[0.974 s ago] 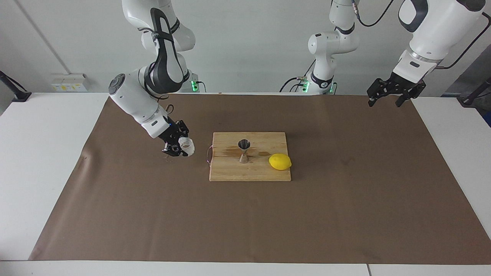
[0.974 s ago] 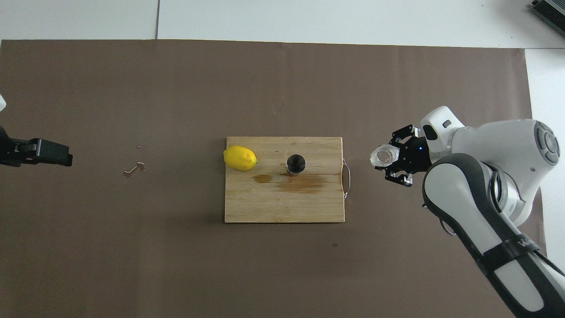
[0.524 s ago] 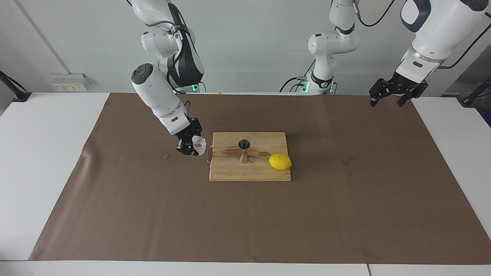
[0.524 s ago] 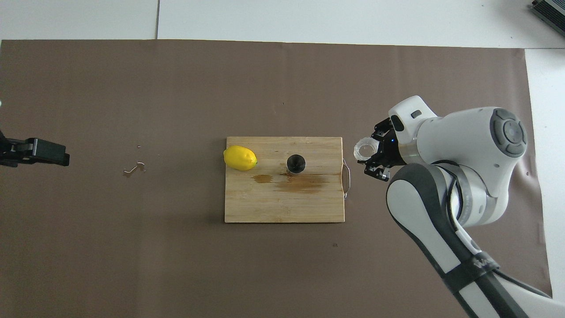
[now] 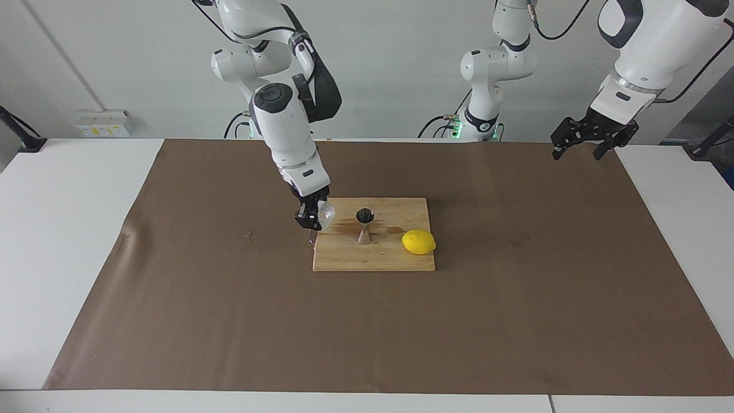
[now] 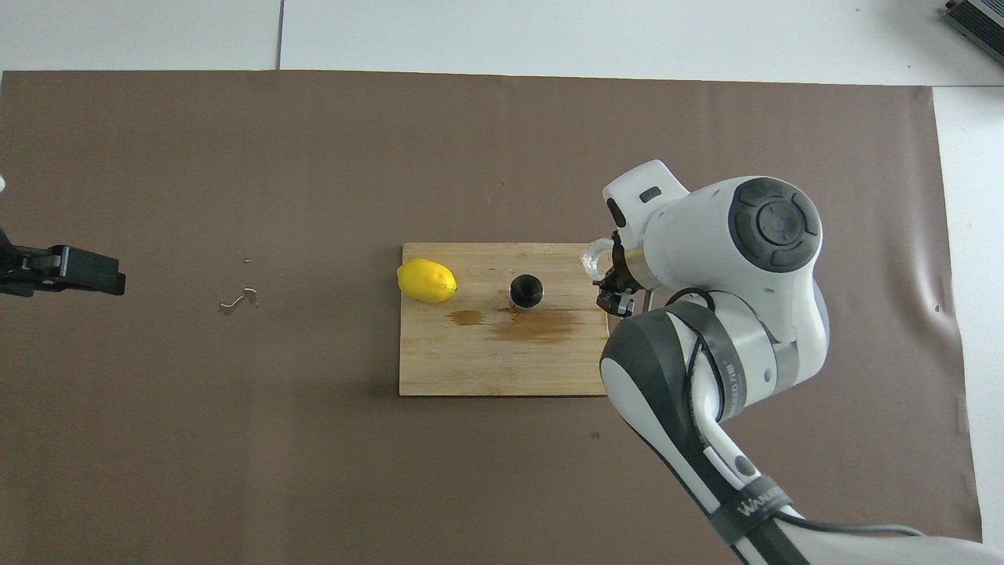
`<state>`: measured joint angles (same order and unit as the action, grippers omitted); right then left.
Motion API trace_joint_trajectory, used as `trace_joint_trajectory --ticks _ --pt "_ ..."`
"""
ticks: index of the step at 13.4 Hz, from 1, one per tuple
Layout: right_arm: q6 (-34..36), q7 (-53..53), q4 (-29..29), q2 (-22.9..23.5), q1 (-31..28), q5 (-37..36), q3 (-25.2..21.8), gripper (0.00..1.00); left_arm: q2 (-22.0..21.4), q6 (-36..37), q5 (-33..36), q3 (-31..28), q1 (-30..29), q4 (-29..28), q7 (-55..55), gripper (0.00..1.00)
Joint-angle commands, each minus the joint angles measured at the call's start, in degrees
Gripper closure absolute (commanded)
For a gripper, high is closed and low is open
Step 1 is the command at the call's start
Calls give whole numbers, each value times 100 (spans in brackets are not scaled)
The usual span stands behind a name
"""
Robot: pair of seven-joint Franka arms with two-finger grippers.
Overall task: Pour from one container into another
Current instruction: 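Lift the white cup with the right gripper toward the steel cup, then tilt the white cup over the steel cup with the right gripper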
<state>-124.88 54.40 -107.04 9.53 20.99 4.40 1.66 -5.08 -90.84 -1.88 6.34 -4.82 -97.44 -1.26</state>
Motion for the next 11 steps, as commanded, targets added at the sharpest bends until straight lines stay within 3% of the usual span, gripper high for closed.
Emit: trace_joint_trajectory --ticks 1,4,11 --pt "331 -411 604 382 177 -456 1 85 -64 -47 -58 -36 8 -91 30 0" --pt "578 -624 956 629 405 -984 1 86 -64 -21 -58 -36 51 -117 30 0" --pt "877 -659 983 761 898 -2178 10 87 -46 -83 -58 -36 16 -91 126 0"
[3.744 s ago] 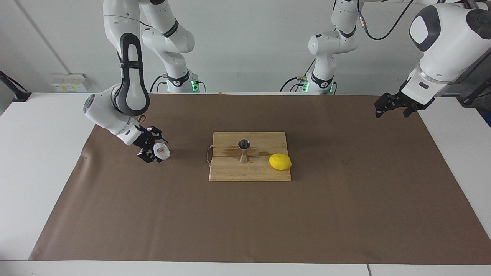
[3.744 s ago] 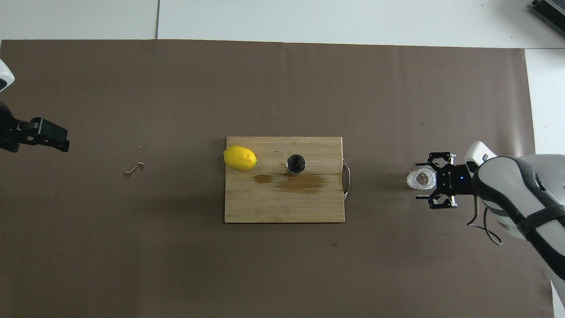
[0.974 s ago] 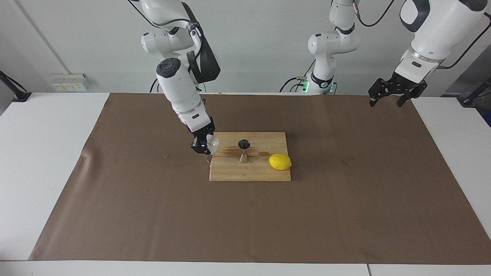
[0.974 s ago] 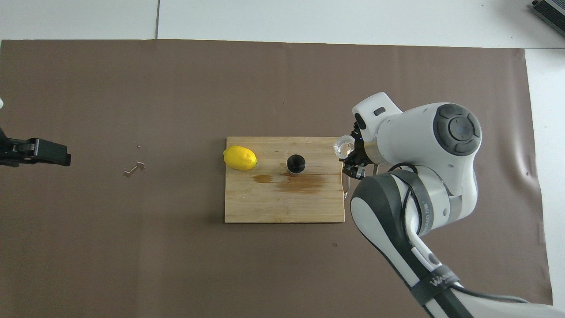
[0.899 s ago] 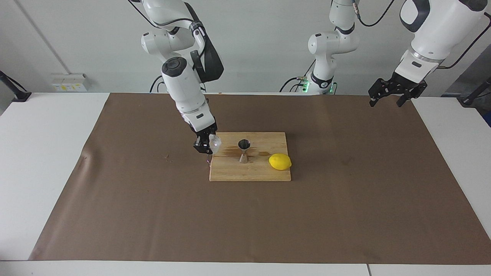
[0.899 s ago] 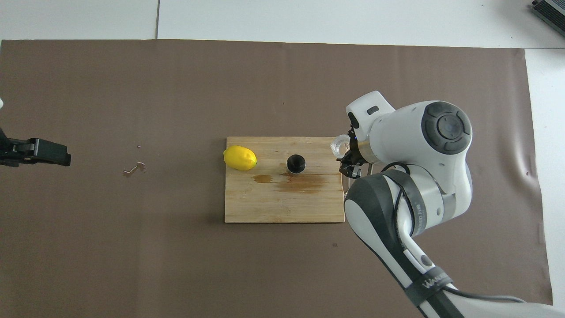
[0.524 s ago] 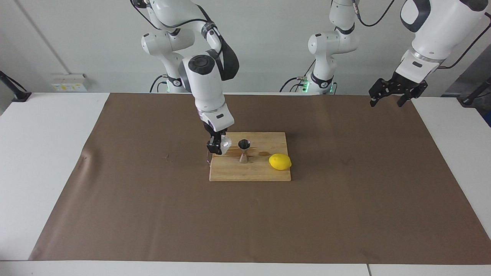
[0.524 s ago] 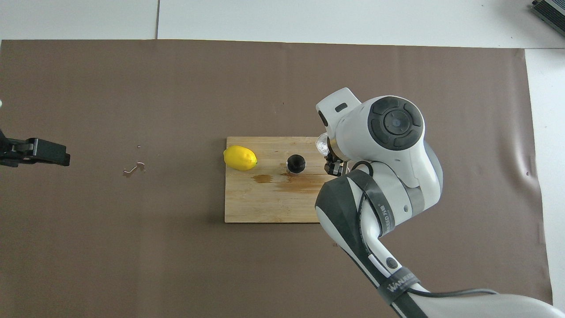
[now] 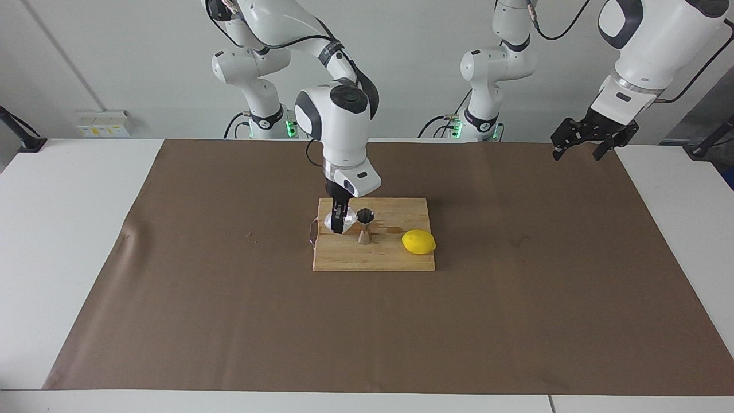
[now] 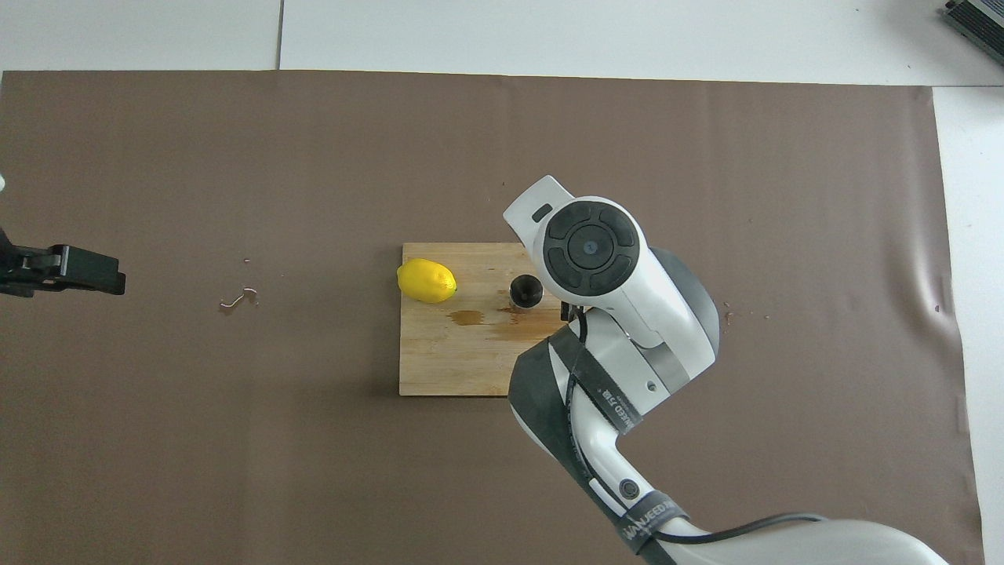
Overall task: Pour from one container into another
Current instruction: 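Tilt the white cup over the steel cup with the right gripper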
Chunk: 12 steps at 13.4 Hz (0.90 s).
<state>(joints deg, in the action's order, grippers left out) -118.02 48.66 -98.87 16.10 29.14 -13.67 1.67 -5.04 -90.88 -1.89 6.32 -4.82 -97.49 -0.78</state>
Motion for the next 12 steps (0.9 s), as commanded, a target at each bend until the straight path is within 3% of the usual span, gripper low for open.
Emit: trace_joint_trajectory --ticks 1,12 --pt "200 -76 166 112 161 -521 52 87 -50 -88 -57 -34 7 -86 122 0" --pt "209 425 -80 122 426 -1594 88 89 -41 -114 -57 -34 42 -68 368 0"
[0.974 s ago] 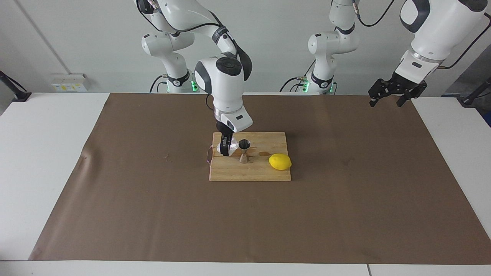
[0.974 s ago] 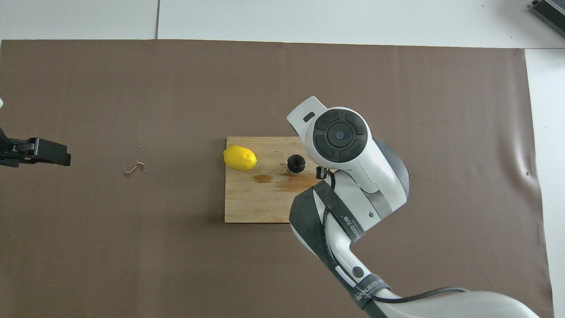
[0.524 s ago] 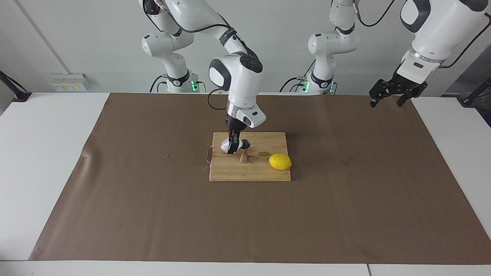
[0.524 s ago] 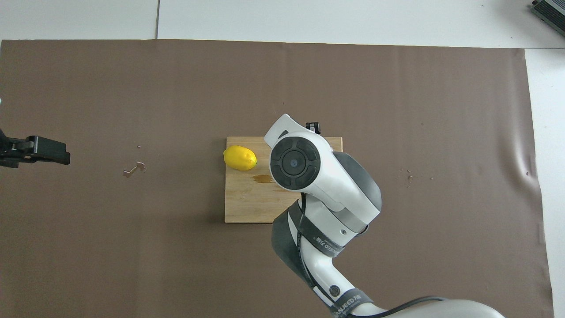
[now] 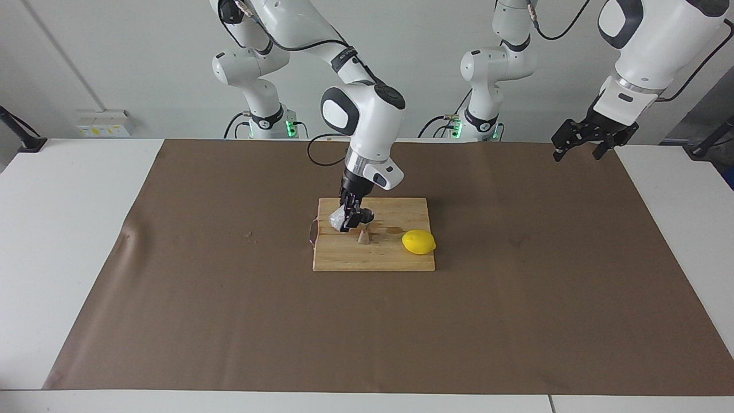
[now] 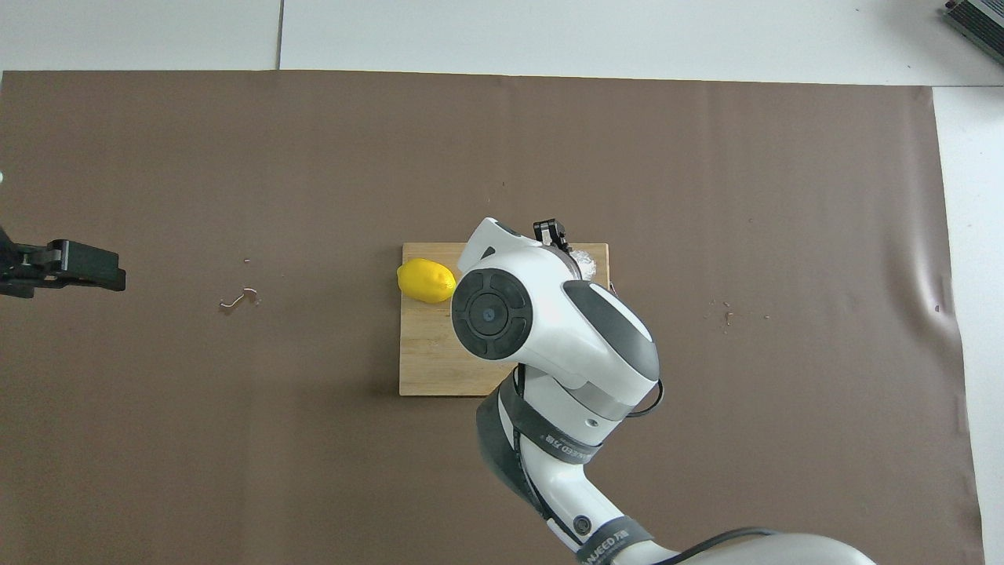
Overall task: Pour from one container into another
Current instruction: 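Tilt the white cup over the steel cup with the right gripper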
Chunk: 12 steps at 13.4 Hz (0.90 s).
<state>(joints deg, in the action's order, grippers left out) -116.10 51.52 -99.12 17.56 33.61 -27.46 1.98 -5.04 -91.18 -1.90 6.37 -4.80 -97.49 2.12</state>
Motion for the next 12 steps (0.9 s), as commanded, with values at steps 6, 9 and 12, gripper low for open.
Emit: trace_joint_trajectory --ticks 6,9,12 --pt "78 174 -90 -60 190 -743 101 89 -32 -84 -65 -30 23 -68 69 0" --pt "113 174 -178 -60 339 -1068 101 89 38 -93 -65 -30 93 -25 139 0" --pt "254 183 -178 -42 480 -1455 101 89 47 -137 -65 -22 76 2 289 0"
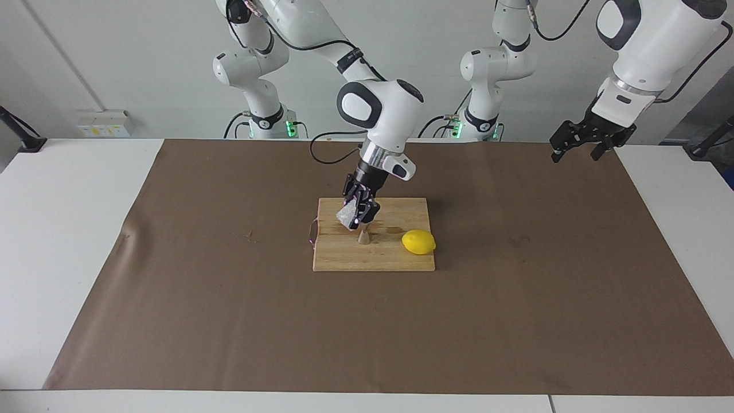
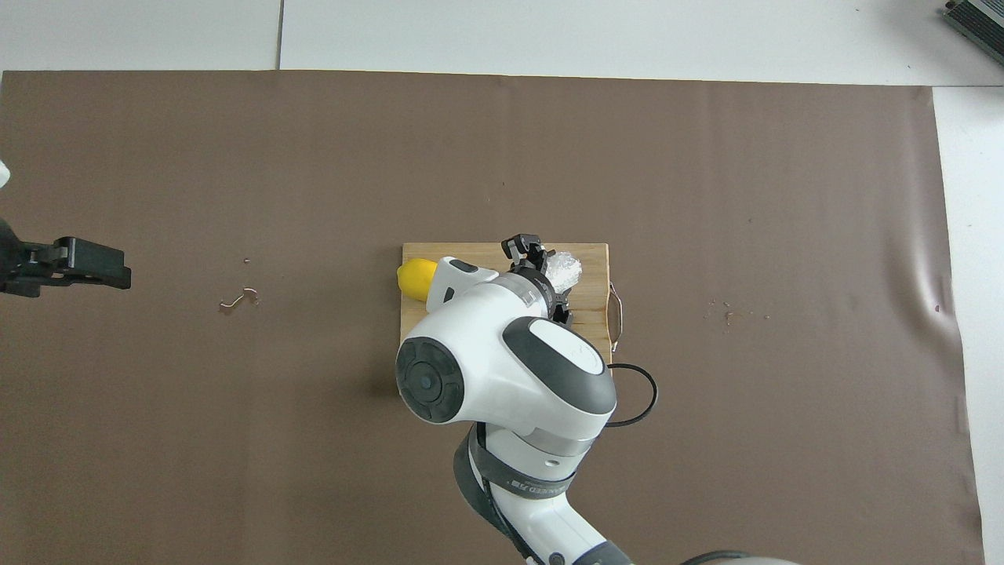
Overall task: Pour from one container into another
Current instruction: 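Tilt the white cup over the steel cup with the right gripper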
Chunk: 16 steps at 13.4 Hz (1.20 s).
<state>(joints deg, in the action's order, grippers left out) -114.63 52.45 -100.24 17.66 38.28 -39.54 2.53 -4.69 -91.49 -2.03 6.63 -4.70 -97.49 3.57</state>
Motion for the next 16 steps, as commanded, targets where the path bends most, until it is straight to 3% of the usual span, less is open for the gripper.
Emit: trace_joint_trajectory --ticks 1,16 --pt "195 116 -66 -61 12 -343 46 89 12 -123 -51 -48 49 1 144 0" --pt "705 134 -48 -122 74 -749 125 89 82 -79 -60 -39 93 28 109 0"
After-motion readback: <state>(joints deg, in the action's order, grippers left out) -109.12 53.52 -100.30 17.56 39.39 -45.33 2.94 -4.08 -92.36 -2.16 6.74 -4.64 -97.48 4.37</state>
